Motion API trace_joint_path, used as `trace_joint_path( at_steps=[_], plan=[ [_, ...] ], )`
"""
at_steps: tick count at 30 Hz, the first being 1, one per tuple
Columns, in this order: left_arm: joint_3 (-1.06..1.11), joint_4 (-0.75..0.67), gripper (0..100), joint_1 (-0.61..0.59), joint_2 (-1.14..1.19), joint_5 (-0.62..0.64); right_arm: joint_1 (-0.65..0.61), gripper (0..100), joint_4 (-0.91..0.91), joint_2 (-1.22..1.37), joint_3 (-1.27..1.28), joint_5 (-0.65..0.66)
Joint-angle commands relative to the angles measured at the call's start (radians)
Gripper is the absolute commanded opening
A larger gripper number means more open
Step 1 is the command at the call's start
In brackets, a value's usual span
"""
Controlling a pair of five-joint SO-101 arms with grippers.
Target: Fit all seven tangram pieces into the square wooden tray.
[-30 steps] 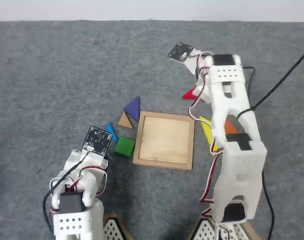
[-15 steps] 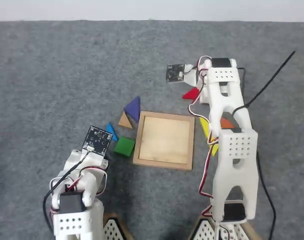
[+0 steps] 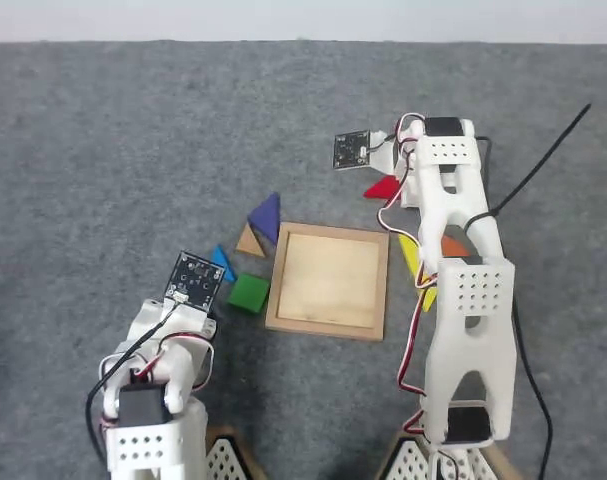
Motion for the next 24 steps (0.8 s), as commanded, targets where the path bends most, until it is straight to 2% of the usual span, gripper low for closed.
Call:
trace_joint_path(
  at_steps=[1, 9, 13, 19, 24],
  plan=[
    [-0.007, -0.011, 11, -0.009, -0.020, -0.014, -0.004, 34.2, -0.027, -0.005, -0.034, -0.011],
    [-0.007, -0.011, 11, -0.009, -0.020, -0.014, -0.016, 24.6, -0.015, -0.002, -0.034, -0.017],
    [-0.007, -0.011, 11, -0.009, -0.020, -0.014, -0.039, 24.7, 0.028, -0.005, -0.034, -0.032],
    [-0.007, -0.002, 11, -0.009, -0.020, -0.017, -0.068, 31.5, 0.038, -0.008, -0.034, -0.133],
    [-0.007, 0.002, 11, -0.009, -0.020, -0.018, -0.065, 31.4, 0.038, -0.001, -0.034, -0.144]
  ],
)
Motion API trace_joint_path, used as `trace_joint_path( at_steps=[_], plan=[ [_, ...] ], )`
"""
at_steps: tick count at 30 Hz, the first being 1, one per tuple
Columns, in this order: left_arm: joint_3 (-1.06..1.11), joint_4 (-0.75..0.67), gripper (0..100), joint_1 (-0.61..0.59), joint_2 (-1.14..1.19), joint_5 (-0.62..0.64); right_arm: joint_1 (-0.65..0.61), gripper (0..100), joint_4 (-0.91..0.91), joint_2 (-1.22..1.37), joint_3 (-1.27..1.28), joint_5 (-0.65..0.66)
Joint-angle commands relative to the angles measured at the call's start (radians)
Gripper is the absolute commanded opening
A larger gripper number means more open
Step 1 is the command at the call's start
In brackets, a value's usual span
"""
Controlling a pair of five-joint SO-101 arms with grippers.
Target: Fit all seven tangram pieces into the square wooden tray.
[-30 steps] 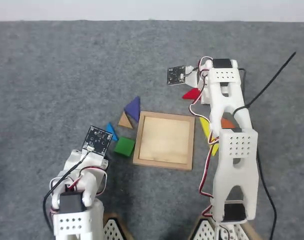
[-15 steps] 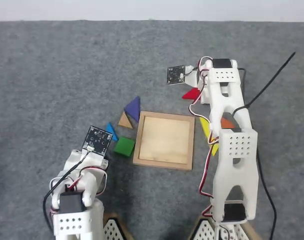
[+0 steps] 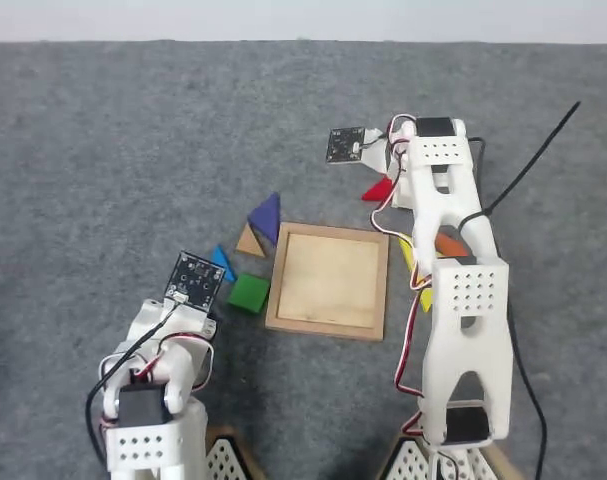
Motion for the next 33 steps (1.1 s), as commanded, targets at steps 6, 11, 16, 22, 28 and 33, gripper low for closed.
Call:
trace_joint_path(
  at_steps=[6, 11, 16, 22, 28, 33],
  plan=[
    [-0.007, 0.002, 11, -0.009, -0.020, -0.012, -0.054, 31.6, 0.001, -0.013, -0.046, -0.012],
    [-0.007, 0.002, 11, -0.009, -0.020, -0.012, -0.107, 31.7, -0.007, -0.002, -0.077, 0.028],
    [-0.007, 0.002, 11, -0.009, -0.020, -0.012, -0.136, 31.4, -0.007, -0.001, -0.077, 0.031],
    [-0.007, 0.002, 11, -0.009, -0.020, -0.012, -0.062, 31.4, -0.008, 0.001, -0.077, 0.031],
    [-0.007, 0.002, 11, -0.009, -0.020, -0.012, -0.015, 31.4, -0.008, 0.001, -0.077, 0.052],
    [-0.007, 0.002, 11, -0.009, -0.020, -0.011, -0.008, 31.3, -0.007, 0.016, -0.075, 0.064]
  ],
)
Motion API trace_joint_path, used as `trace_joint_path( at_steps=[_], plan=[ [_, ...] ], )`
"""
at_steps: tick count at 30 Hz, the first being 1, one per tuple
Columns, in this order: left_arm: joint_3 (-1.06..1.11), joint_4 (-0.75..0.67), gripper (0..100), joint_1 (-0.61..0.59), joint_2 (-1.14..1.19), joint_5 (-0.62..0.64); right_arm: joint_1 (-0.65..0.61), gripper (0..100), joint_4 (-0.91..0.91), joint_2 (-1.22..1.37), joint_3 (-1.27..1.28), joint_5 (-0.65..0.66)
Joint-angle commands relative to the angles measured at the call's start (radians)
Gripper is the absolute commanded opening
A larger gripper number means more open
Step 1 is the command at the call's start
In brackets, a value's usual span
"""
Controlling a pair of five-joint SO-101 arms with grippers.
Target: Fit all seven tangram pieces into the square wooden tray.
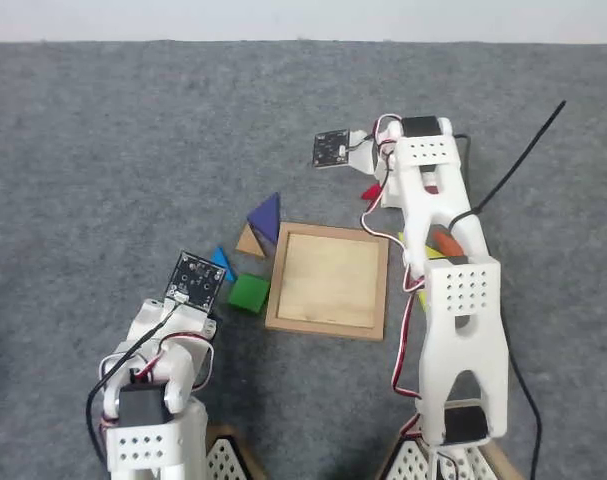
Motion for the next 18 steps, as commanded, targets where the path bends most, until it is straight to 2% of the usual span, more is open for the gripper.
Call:
trace_joint_path(
  at_steps=[1, 6, 12, 16, 18],
  plan=[
    [-0.007, 0.002, 11, -0.009, -0.020, -0.008, 0.027, 31.3, -0.013, 0.016, -0.043, 0.018],
    [-0.007, 0.002, 11, -0.009, -0.020, -0.008, 0.021, 29.9, -0.015, 0.062, -0.043, 0.018],
    [-0.007, 0.002, 11, -0.009, -0.020, -0.008, 0.028, 15.9, -0.007, 0.079, -0.043, 0.017],
    [-0.007, 0.002, 11, -0.009, -0.020, -0.008, 0.042, 14.8, -0.004, 0.079, -0.043, 0.006],
    [-0.007, 0.002, 11, -0.009, -0.020, -0.008, 0.044, 14.7, -0.004, 0.074, -0.043, -0.058]
  ],
)
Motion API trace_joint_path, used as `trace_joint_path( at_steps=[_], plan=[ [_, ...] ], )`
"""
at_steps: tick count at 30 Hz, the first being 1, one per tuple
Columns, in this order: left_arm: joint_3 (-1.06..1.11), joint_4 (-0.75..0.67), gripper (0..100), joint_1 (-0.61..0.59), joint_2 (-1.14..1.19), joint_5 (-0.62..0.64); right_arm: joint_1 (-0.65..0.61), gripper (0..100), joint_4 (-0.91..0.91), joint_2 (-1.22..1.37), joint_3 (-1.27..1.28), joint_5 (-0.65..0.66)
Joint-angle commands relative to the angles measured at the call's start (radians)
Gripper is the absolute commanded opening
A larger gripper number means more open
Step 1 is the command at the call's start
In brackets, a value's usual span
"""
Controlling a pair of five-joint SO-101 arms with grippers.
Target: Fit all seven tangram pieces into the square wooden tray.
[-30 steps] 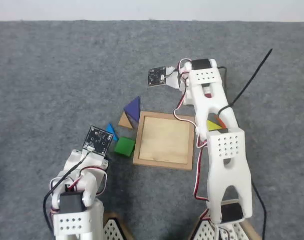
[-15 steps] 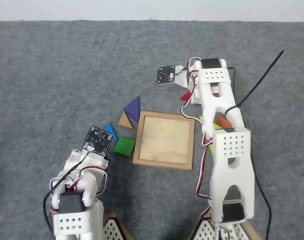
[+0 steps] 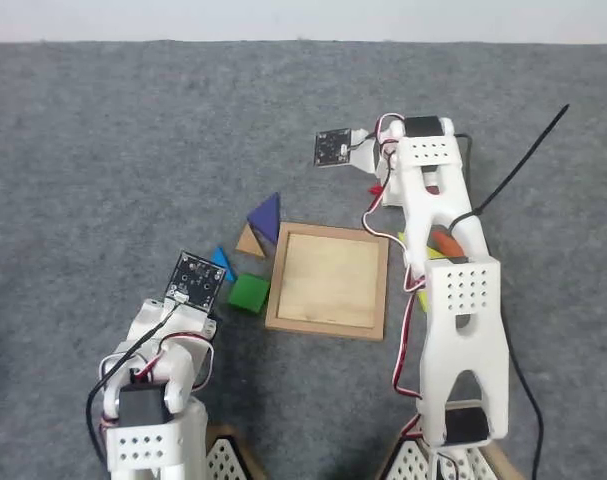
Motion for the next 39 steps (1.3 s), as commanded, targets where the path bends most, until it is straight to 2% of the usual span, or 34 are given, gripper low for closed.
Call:
trace_joint_path(
  at_steps=[1, 14, 19, 23, 30, 39],
  plan=[
    [-0.007, 0.002, 11, -0.009, -0.020, -0.008, 0.033, 14.7, -0.002, 0.019, -0.002, -0.100],
    [-0.007, 0.002, 11, -0.009, -0.020, -0.008, 0.042, 15.4, 0.200, 0.001, -0.310, -0.649],
    [-0.007, 0.002, 11, -0.009, -0.020, -0.008, 0.088, 27.1, 0.286, -0.005, -0.494, -0.772],
    [-0.007, 0.002, 11, -0.009, -0.020, -0.008, 0.108, 30.8, 0.429, 0.013, -0.586, -0.756],
    [-0.007, 0.002, 11, -0.009, -0.020, -0.008, 0.091, 31.0, 0.383, 0.182, -0.557, -0.637],
    [-0.007, 0.002, 11, -0.009, -0.020, -0.008, 0.114, 30.7, 0.375, 0.337, -0.655, -0.592]
  ],
)
